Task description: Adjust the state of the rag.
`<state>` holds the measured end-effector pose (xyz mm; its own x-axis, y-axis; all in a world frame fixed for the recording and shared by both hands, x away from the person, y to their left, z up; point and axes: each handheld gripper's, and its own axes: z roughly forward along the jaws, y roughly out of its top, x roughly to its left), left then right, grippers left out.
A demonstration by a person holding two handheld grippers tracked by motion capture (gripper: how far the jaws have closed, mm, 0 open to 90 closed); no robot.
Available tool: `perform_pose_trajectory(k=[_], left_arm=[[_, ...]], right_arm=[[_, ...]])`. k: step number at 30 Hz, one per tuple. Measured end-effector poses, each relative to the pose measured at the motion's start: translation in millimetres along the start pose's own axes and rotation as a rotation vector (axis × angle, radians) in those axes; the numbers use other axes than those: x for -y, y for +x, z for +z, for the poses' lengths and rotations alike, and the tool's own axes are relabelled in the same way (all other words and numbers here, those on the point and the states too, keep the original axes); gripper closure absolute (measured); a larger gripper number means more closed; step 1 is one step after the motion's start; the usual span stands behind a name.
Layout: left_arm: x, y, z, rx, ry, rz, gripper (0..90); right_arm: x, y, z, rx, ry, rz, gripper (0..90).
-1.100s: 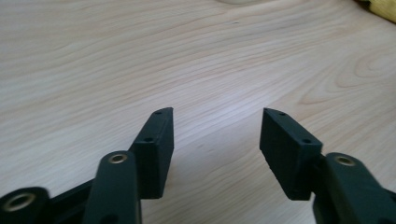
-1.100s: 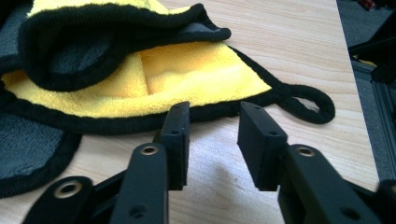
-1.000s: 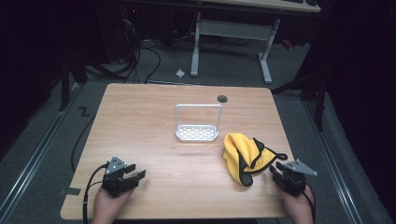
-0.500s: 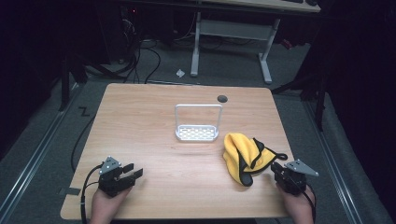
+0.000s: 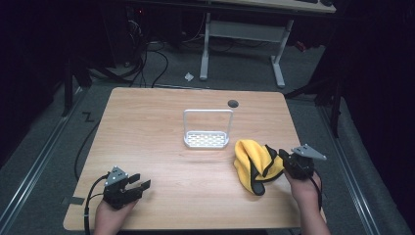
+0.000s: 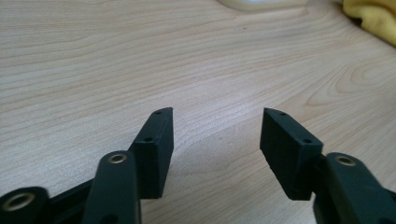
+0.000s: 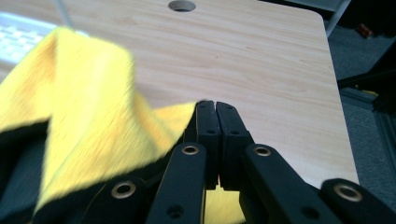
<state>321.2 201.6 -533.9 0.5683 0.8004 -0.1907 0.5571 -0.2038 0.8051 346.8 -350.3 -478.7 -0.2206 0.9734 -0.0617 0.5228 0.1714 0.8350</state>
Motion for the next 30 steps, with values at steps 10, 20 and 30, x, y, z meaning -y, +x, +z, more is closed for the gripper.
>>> perform_pose_trajectory(k=[10, 20, 30], left_arm=[[-2.7, -1.1, 0.3, -0.021, 0.009, 0.010, 36.1], [-3.1, -6.8, 4.5, 0.029, 0.022, 0.030, 35.4], [-3.5, -13.3, 6.6, 0.036, 0.013, 0.041, 34.8]], right_arm=[[14.8, 4.1, 31.2, -0.047, 0.087, -0.005, 87.8], [27.7, 13.4, 42.2, -0.092, 0.162, -0.047, 88.8], [23.8, 47.3, 41.5, -0.172, 0.164, -0.121, 88.3]])
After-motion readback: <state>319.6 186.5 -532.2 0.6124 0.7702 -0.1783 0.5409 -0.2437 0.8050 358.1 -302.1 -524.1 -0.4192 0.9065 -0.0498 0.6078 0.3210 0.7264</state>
